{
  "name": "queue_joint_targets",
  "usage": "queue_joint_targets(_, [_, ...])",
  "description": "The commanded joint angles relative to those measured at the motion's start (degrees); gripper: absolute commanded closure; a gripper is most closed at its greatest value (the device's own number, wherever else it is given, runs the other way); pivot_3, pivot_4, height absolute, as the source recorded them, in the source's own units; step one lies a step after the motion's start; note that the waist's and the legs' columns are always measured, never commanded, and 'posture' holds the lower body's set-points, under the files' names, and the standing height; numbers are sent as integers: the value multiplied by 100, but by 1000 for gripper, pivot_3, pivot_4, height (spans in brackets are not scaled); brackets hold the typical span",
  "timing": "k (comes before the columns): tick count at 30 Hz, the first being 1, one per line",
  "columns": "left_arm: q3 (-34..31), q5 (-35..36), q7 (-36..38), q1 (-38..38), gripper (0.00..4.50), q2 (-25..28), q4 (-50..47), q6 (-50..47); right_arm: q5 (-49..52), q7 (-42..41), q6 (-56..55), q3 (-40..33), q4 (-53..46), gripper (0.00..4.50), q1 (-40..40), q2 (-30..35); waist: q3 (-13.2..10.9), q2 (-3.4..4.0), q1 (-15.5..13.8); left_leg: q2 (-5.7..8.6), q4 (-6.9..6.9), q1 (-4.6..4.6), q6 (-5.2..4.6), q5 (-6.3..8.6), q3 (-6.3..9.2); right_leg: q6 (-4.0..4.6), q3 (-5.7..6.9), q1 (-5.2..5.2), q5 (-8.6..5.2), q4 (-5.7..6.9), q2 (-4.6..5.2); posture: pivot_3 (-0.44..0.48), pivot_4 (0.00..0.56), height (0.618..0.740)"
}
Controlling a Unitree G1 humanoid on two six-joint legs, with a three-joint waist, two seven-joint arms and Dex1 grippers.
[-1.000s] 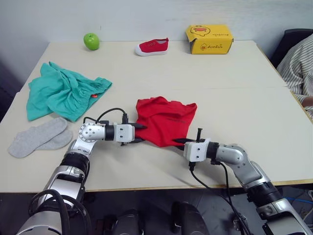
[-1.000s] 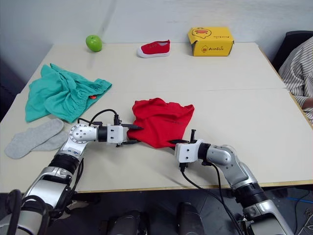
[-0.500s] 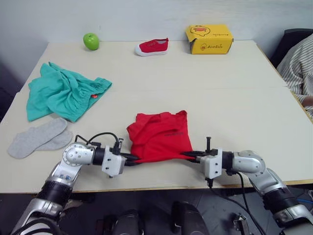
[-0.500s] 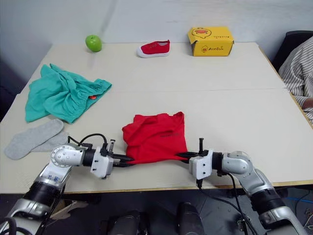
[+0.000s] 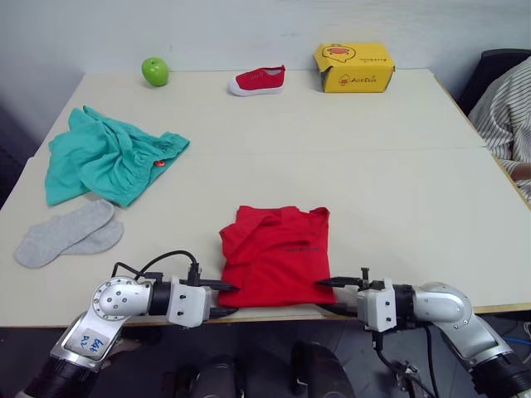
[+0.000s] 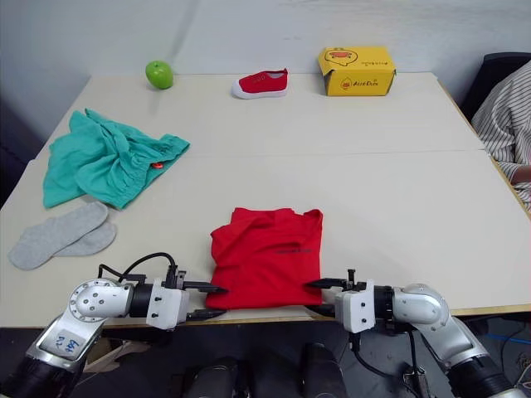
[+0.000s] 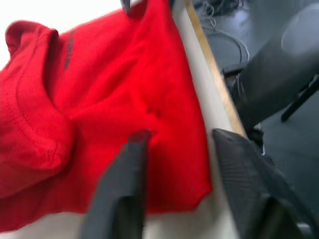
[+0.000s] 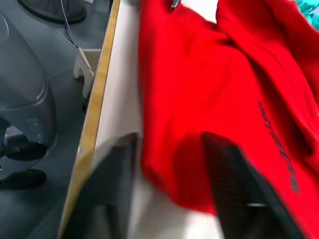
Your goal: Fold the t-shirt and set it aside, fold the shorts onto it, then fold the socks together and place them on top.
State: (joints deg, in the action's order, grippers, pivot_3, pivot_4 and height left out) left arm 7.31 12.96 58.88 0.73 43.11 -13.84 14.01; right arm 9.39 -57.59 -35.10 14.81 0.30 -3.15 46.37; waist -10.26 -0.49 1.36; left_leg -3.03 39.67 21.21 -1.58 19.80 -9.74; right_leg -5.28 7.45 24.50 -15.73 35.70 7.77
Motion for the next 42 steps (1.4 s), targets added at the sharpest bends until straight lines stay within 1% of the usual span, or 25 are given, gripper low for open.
queue_joint_targets(1, [-592, 1098, -79, -17, 2073, -11, -378, -741, 1190, -400, 986, -413, -706, 1324, 223, 416, 0, 0, -29, 0, 0, -1, 0, 0, 6, 1, 0, -1, -1, 1, 2, 0, 150, 740])
queue_joint_targets(3, [-790, 1267, 13, -171, 2073, 15, -183, -883, 1867, -503, 1790, -634, -1015, 1324, 195, 563, 0, 0, -30, -1, 5, -1, 0, 0, 7, 2, -1, -4, -1, 2, 4, 0, 150, 740])
queue_joint_targets(4, [-834, 1322, 99, -234, 2073, 22, -113, -925, 2042, -555, 1975, -722, -1094, 1504, 145, 572, 0, 0, -29, -2, 10, -2, 0, 0, 9, 2, 2, -6, -1, 5, 3, 0, 150, 740])
queue_joint_targets(6, [-796, 1327, 362, -470, 2470, -24, 146, -858, 2212, -562, 2382, -808, -1110, 1983, -147, 433, 1, 2, -17, -3, 11, -4, 0, 0, 12, 2, 8, -8, -1, 5, 0, 0, 150, 740])
queue_joint_targets(8, [-624, 1142, 709, -738, 3022, -81, 518, -528, 2060, -619, 2527, -695, -928, 2733, -563, 157, 1, 2, 6, -3, 11, -5, 3, 1, 10, 4, 10, -8, -2, 6, -3, 0, 150, 740])
queue_joint_targets(10, [-497, 1019, 925, -948, 3681, -179, 817, -283, 1745, -763, 2454, -500, -672, 3414, -912, -129, 1, 2, 9, -4, 9, -2, 8, 2, 8, 8, 11, -2, -4, 8, -6, 0, 150, 740])
queue_joint_targets(11, [-365, 901, 1090, -1070, 4054, -243, 1005, -75, 1528, -817, 2343, -369, -427, 3861, -1120, -347, 1, 2, 8, -3, 7, -1, 11, 4, 7, 11, 13, -1, -6, 7, -9, 0, 150, 740])
queue_joint_targets(12, [-274, 810, 1206, -1166, 4361, -296, 1147, 78, 1384, -866, 2267, -301, -243, 4153, -1262, -504, 2, 1, 9, -3, 6, 1, 13, 5, 6, 12, 13, 2, -7, 7, -10, 0, 150, 740])
queue_joint_targets(13, [-149, 684, 1323, -1261, 4500, -388, 1375, 297, 1189, -936, 2131, -175, 54, 4466, -1431, -700, 2, 1, 8, -2, 6, 1, 14, 6, 5, 12, 15, 1, -7, 7, -14, 0, 150, 740])
queue_joint_targets(18, [182, 370, 1703, -1573, 4500, -653, 2127, 948, 648, -1221, 1666, 78, 1055, 4466, -1915, -1265, 1, 1, 7, 19, 9, 10, 9, 7, -6, 7, 13, 4, -4, 21, -16, 0, 150, 740])
queue_joint_targets(21, [270, 130, 1607, -1807, 4500, -853, 2609, 1245, 425, -1229, 1475, 62, 1572, 4466, -2170, -1493, 1, 1, 19, 11, 15, 12, 7, 7, -5, 6, 11, 4, -3, 21, -14, 0, 150, 740])
queue_joint_targets(23, [201, -129, 1193, -2106, 4500, -1063, 2995, 1368, 284, -1126, 1350, -2, 1948, 4466, -2345, -1628, 1, 1, 16, 9, 24, 10, 7, 7, -4, 6, 11, 3, -3, 18, -12, 0, 150, 740])
queue_joint_targets(25, [133, -248, 929, -2298, 4500, -1202, 3230, 1391, 218, -1035, 1285, -81, 2208, 4466, -2471, -1737, 2, 1, 15, 3, 28, 10, 5, 6, -2, 6, 12, 2, -3, 23, -11, 0, 150, 740])
queue_joint_targets(29, [10, -630, 372, -2821, 4500, -1223, 3886, 1428, 123, -826, 1284, -276, 2828, 4466, -2757, -1833, 1, 1, 24, 2, 27, 10, 5, 6, -2, 5, 13, 1, -2, 36, -15, 0, 150, 740])
queue_joint_targets(33, [-136, -712, -8, -3204, 4500, -1300, 4351, 1425, 163, -432, 1521, -502, 3226, 4466, -3048, -2070, 2, 1, 31, 5, 28, 11, 4, 4, -4, 1, 12, 1, 0, 36, -14, 0, 150, 740])
queue_joint_targets(36, [-263, -640, -297, -3446, 4500, -1471, 4630, 1233, 189, -77, 1787, -690, 3376, 4466, -3191, -2296, 2, 1, 34, -2, 26, 12, 4, 4, -4, 1, 12, 3, 0, 36, -17, 0, 150, 740])
queue_joint_targets(39, [-376, -641, -656, -3678, 4500, -1678, 4933, 906, 243, 427, 2309, -917, 3498, 4466, -3323, -2519, 2, 1, 34, 0, 26, 13, 4, 4, -5, 0, 12, 2, 0, 36, -17, 0, 150, 740])
queue_joint_targets(42, [-615, -560, -1200, -3904, 4500, -1886, 5174, 335, 256, 789, 2667, -1131, 3554, 4466, -3432, -2637, 2, 1, 37, 0, 27, 14, 3, 3, -6, -3, 10, 2, 2, 37, -17, 0, 150, 740])
